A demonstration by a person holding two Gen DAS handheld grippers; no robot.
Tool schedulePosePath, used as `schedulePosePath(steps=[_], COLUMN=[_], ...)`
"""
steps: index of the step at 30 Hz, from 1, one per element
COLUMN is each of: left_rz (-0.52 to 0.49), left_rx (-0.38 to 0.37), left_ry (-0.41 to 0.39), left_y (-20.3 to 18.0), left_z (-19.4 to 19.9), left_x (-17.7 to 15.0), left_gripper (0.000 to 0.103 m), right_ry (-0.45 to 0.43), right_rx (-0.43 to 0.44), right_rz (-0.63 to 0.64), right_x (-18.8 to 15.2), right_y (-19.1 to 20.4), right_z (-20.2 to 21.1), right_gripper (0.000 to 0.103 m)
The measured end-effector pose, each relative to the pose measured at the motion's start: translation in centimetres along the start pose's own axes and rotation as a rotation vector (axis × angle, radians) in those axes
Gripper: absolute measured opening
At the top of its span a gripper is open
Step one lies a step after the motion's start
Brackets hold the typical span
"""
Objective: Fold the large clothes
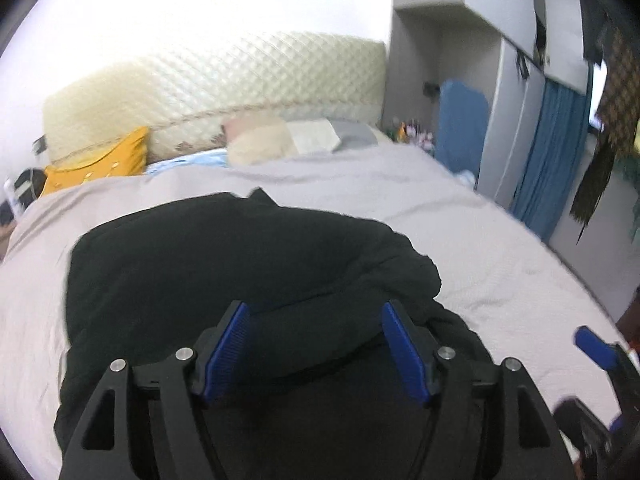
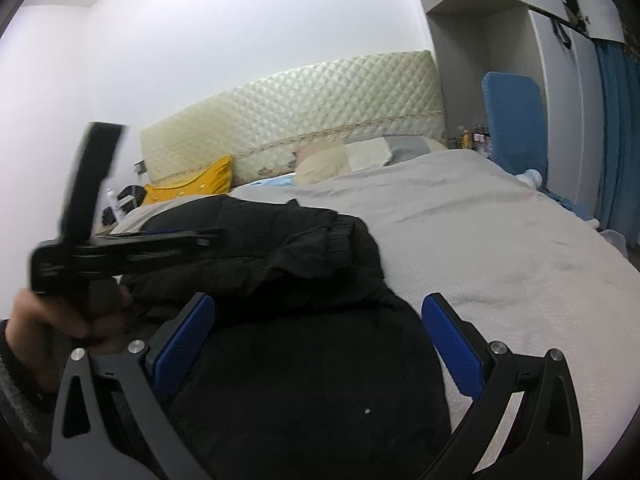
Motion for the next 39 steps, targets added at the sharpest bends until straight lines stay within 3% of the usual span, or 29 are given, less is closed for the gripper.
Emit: schedulePosePath(steps=[3,8,15,19,23,25,28,39], left_rz=[0.088,0.132,0.125,0.117,0.116,0.084,0.072,0.081], left_rx=[0.041,0.116,0.202,0.268,0.246,0.276,0.295,0.256], left_ry=[-0.010,-0.052,-0.057,-0.058,-0.060,-0.077,-0.075,-0.042], left_y=[4.0,9.2,14.2,16.7,18.5,19.0,19.5,20.8], left_z=[2.5,3.0,-2.2,-6.5,-9.8,-10.6,-12.3,-16.1], left_x=[-0.3,0.3,1.8,1.8,1.1,1.0,0.8,-0.8], left_gripper=[0.069,0.069,0.068,0.069,0.071,0.074,0.075,0.079], right_ry=[0.001,0.032,0.014,0.050,0.091,0.109,0.115,0.177], right_rx=[0.036,0.064,0.104,0.055,0.003,0.013,0.008,0.035], right_rz=[-0.021,0.001,0.001,0.056,0.077,0.087,0.123,0.138], right_x=[0.5,2.1,5.7,4.4,2.0,1.0,0.9,-0.9], right_y=[1.0,3.9,7.4,6.7,4.8,4.5,4.7,5.1], right_z=[0.3,-1.7,-9.9,-17.1,-22.3,-24.2,-25.9,-30.1], right_gripper=[0.103,0.100,0.095,0.095,0.095,0.096,0.096,0.099])
Point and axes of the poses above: each gripper's, at about its wrist camera, not at the fingertips, and z roughly against the way its jaws point, y to its left, x to its top, the point moved 10 cm from there along -z, roughly the way its jaws point, and after that the axes turned 5 degrees about -y, right-handed, at the moved point
